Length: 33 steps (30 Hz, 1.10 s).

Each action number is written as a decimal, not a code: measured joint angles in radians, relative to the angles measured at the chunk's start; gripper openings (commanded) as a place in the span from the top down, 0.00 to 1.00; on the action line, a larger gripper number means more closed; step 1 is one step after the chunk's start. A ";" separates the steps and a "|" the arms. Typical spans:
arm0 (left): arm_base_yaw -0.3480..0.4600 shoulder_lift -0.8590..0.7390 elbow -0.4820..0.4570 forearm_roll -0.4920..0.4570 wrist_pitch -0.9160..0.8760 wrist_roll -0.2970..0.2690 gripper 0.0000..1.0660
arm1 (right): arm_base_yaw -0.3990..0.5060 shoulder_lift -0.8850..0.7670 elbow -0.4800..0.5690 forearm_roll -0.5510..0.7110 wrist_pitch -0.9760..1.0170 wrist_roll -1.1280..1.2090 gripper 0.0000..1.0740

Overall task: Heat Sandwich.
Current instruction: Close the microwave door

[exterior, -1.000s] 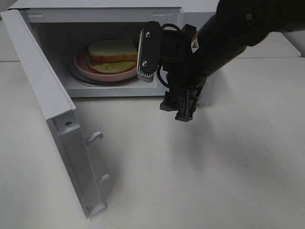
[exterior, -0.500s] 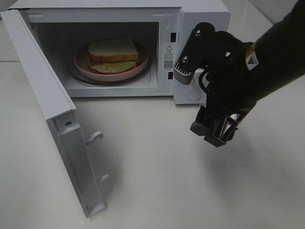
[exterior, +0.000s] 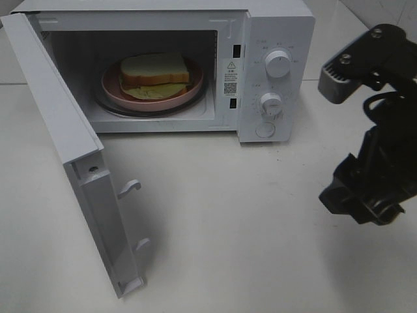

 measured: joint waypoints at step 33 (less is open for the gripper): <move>0.000 0.000 0.000 0.000 0.000 0.000 0.06 | -0.277 -0.549 0.000 0.000 0.369 0.114 0.29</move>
